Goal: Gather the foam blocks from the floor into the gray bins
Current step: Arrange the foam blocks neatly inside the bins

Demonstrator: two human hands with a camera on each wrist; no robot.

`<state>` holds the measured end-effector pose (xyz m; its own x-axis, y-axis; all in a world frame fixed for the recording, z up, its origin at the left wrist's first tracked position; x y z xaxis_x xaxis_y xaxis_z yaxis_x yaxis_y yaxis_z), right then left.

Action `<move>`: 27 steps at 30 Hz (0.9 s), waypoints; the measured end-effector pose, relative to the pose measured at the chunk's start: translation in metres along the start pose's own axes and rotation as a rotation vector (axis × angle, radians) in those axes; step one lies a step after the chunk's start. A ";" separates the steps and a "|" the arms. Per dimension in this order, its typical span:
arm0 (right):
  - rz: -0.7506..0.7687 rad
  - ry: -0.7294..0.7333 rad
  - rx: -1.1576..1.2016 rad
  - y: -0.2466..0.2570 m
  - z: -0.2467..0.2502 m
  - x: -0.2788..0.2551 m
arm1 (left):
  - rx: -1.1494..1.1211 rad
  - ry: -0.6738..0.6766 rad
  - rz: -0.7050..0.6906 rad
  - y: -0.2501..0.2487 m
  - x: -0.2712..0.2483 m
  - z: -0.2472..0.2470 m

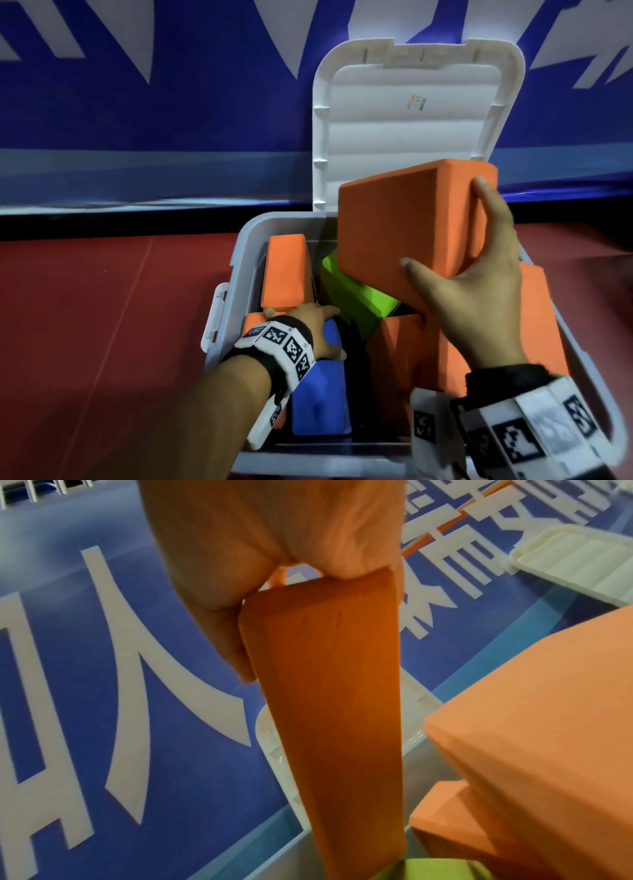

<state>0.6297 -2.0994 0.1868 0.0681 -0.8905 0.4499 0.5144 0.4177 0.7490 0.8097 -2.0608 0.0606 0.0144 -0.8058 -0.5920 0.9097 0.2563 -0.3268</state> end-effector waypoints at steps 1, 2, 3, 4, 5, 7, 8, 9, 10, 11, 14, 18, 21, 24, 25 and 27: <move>0.018 0.022 0.006 0.004 -0.005 -0.002 | 0.017 -0.046 0.000 0.002 -0.003 0.001; 0.028 0.048 0.008 0.009 -0.010 -0.003 | 0.037 -0.085 -0.010 0.005 -0.008 0.002; 0.032 0.078 0.006 0.014 -0.013 -0.005 | 0.042 -0.109 -0.022 0.009 -0.011 0.004; 0.034 0.111 -0.004 0.019 -0.013 -0.005 | 0.038 -0.111 -0.036 0.014 -0.014 0.005; 0.037 0.149 -0.023 0.025 -0.012 -0.005 | 0.036 -0.085 -0.053 0.016 -0.016 0.005; 0.043 0.230 -0.095 0.039 -0.005 -0.004 | 0.100 0.009 -0.110 0.015 -0.023 0.000; 0.043 0.260 -0.143 0.046 0.001 -0.003 | 0.162 0.045 -0.127 0.012 -0.026 -0.003; 0.039 0.281 -0.190 0.052 0.007 -0.003 | 0.218 0.063 -0.128 0.010 -0.029 -0.005; 0.030 0.301 -0.231 0.056 0.012 -0.004 | 0.238 0.060 -0.120 0.009 -0.030 -0.005; 0.016 0.327 -0.266 0.059 0.016 -0.007 | 0.212 0.057 -0.097 0.009 -0.029 -0.003; -0.016 0.418 -0.338 0.063 0.023 -0.023 | 0.083 0.050 -0.039 0.016 -0.025 0.004; -0.171 0.513 -0.429 0.063 0.025 -0.045 | 0.113 0.030 -0.009 0.011 -0.036 -0.006; -0.245 0.545 -0.508 0.064 0.023 -0.061 | 0.233 0.010 0.078 0.003 -0.043 -0.020; -0.279 0.600 -0.585 0.068 0.019 -0.075 | 0.100 0.073 0.158 -0.013 -0.054 -0.027; -0.290 0.622 -0.612 0.069 0.019 -0.078 | 0.074 0.072 0.165 -0.019 -0.058 -0.028; -0.330 0.659 -0.631 0.069 0.019 -0.082 | 0.015 0.055 0.182 -0.031 -0.065 -0.027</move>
<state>0.6433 -1.9936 0.2109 0.2047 -0.9481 -0.2432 0.9445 0.1261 0.3032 0.7692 -2.0024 0.0897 0.1568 -0.7162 -0.6801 0.9002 0.3869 -0.1999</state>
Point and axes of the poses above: each hand's wrist, its own x-axis towards the middle knuckle, its own z-axis out of the back of the hand, y = z × x, the point moved 3 cm from there along x, towards the middle knuckle, and after that the axes turned 3 degrees about -x, right-handed, at the moved point
